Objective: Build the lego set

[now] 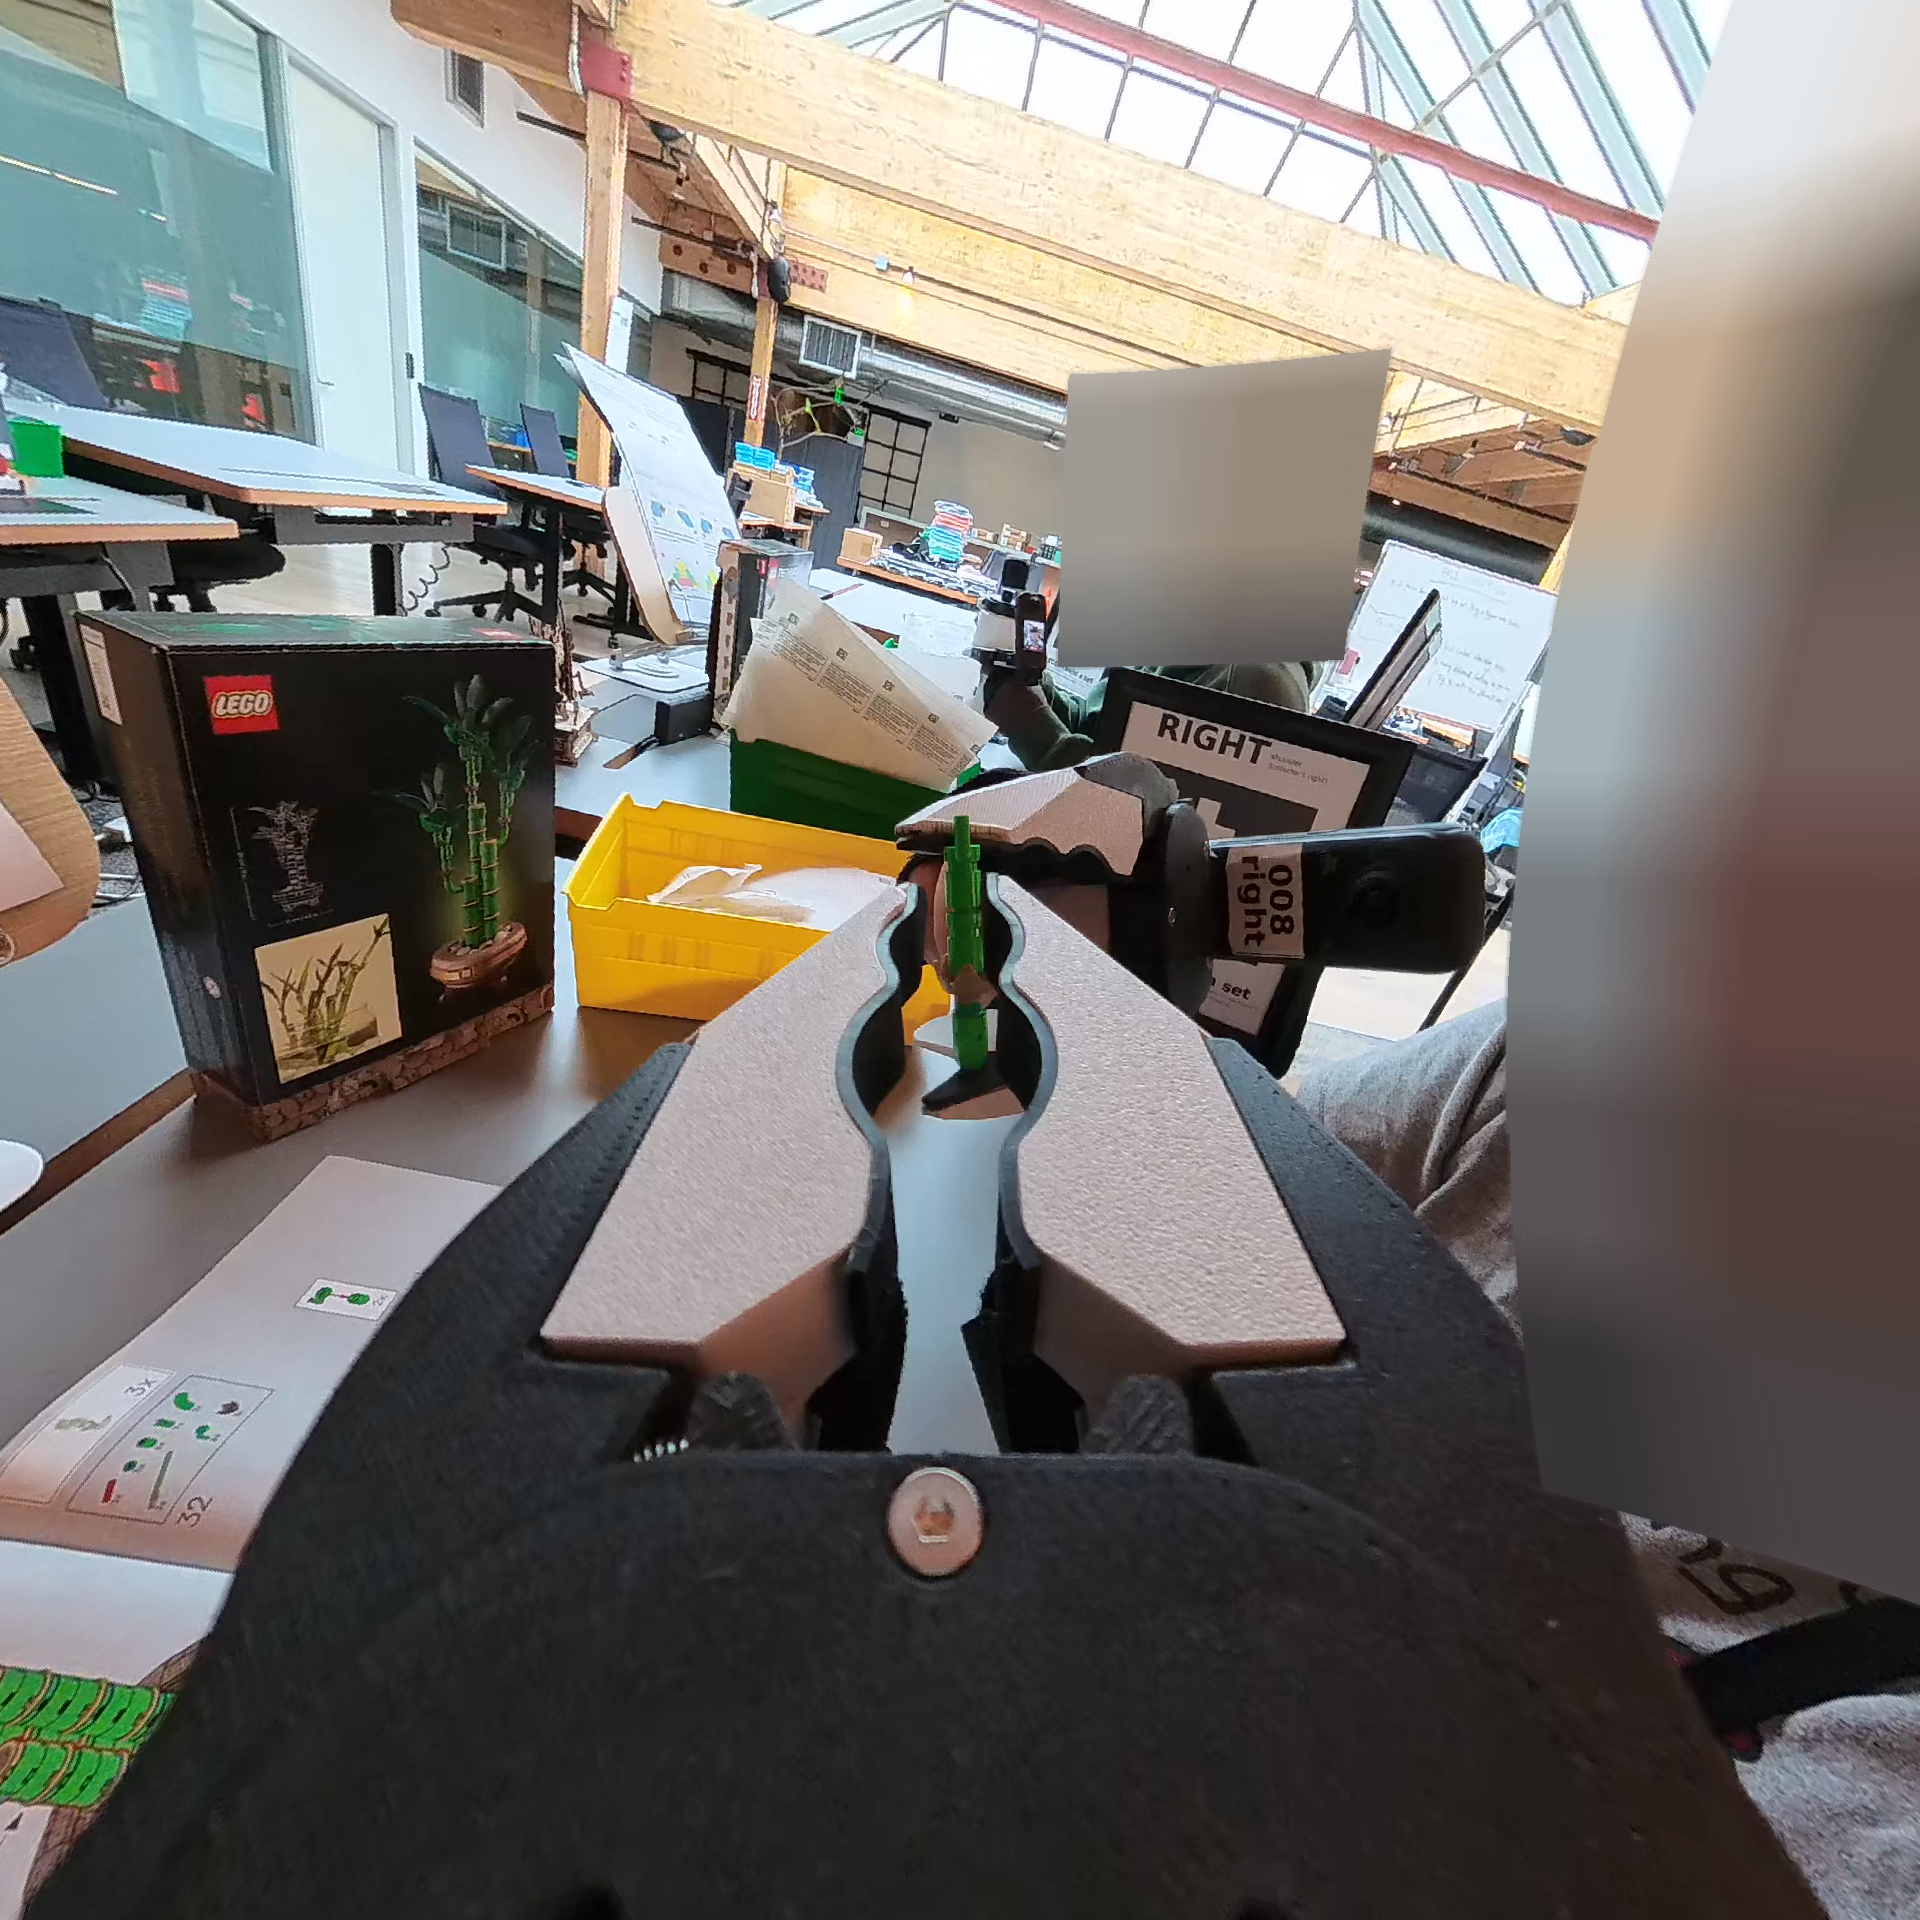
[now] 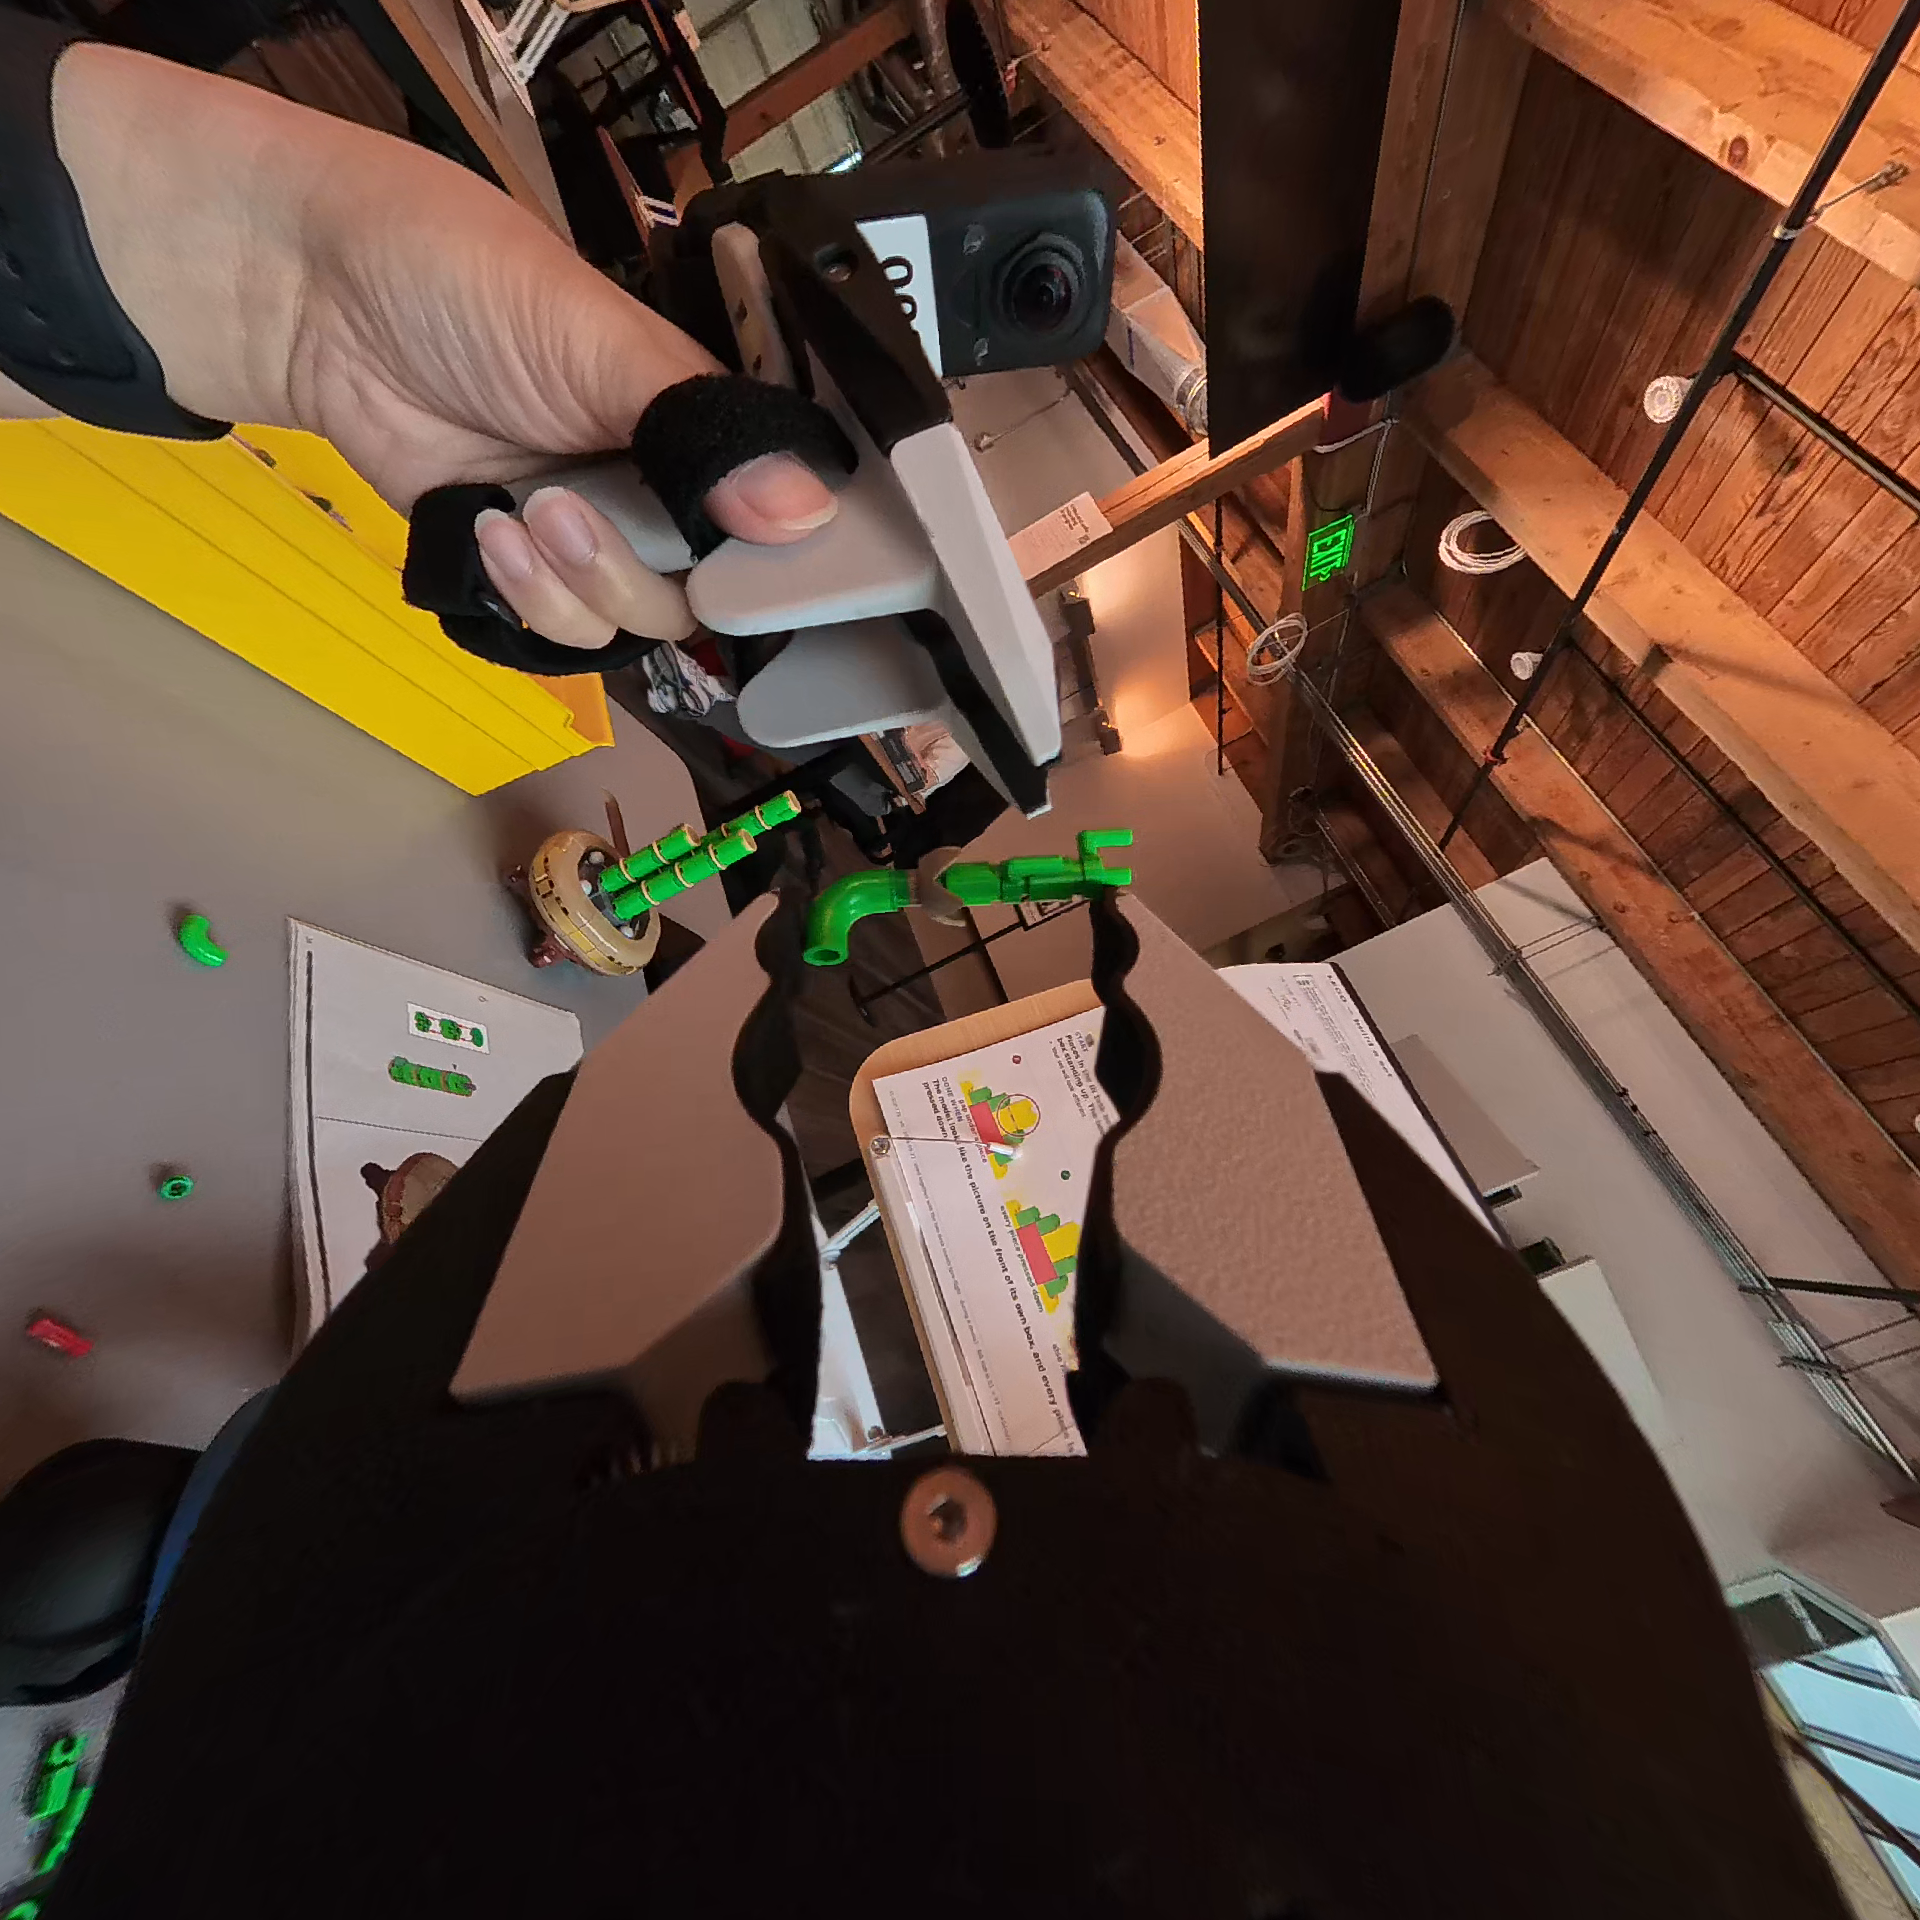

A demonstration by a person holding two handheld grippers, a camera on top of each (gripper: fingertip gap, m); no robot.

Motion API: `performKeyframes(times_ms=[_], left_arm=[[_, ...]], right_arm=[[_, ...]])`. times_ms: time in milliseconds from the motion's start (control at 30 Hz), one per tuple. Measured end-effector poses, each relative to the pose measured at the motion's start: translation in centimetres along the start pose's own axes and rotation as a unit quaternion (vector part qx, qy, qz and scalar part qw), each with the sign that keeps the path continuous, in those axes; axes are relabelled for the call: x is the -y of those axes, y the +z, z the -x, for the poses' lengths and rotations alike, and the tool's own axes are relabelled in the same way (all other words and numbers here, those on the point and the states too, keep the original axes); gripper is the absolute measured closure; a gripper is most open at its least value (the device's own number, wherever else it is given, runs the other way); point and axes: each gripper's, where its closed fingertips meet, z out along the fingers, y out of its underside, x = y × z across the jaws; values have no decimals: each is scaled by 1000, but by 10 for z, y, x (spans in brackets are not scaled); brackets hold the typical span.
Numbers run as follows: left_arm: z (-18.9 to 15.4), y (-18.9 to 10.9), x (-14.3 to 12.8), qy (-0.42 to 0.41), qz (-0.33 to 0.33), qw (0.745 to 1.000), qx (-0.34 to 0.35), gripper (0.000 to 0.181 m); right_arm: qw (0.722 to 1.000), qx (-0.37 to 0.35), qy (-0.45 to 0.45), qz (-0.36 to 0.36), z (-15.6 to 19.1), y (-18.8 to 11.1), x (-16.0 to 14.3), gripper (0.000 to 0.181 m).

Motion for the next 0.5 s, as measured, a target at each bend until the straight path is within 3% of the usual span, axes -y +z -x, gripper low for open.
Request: performKeyframes(times_ms=[500], left_arm=[[9,7,-5,-22,1,1000,12,175]], right_arm=[[1000,17,18,10,4,3,-5,128]])
